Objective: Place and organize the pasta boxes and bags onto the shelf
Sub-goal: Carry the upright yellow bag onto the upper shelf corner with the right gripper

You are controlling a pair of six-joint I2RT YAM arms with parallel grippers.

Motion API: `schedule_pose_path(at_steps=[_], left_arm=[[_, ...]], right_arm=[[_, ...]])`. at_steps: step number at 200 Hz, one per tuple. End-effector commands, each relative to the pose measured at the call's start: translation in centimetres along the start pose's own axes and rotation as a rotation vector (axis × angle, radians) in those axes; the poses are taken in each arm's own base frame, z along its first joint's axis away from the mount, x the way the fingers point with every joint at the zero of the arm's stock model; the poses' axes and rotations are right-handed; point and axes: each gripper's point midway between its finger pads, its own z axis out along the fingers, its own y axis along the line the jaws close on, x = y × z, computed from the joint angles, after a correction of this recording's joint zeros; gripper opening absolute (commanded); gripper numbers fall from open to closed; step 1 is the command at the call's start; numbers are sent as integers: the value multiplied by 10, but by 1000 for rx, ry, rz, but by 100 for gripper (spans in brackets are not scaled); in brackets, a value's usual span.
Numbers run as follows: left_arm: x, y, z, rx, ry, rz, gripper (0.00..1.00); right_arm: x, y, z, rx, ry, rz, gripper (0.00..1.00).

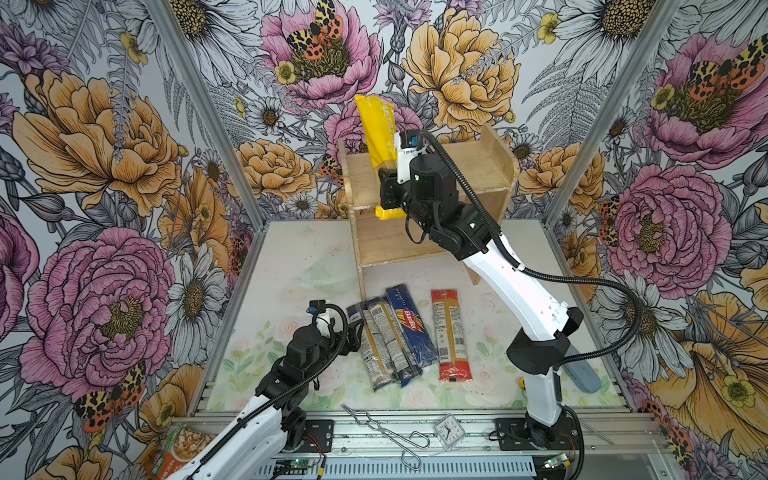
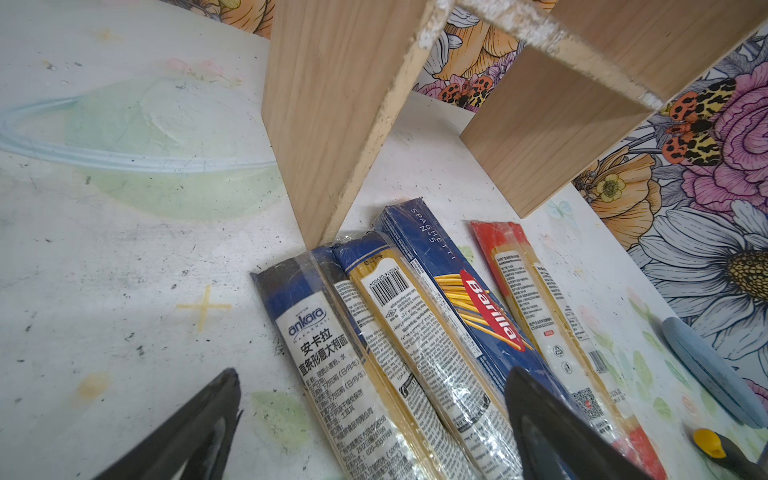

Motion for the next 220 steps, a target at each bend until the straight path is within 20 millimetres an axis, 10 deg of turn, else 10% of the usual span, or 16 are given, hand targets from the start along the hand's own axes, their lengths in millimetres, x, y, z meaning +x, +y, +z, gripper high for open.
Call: schedule_pose_path(at_steps=[1,220], left_arm=[[-4,-4,-1,24,-16,19,99],[-4,-4,-3,27,-23,16,99]], right_arm=[[-26,-7,4,46,-115,9,27],[-9,-11,9,67,-72,-17,45]])
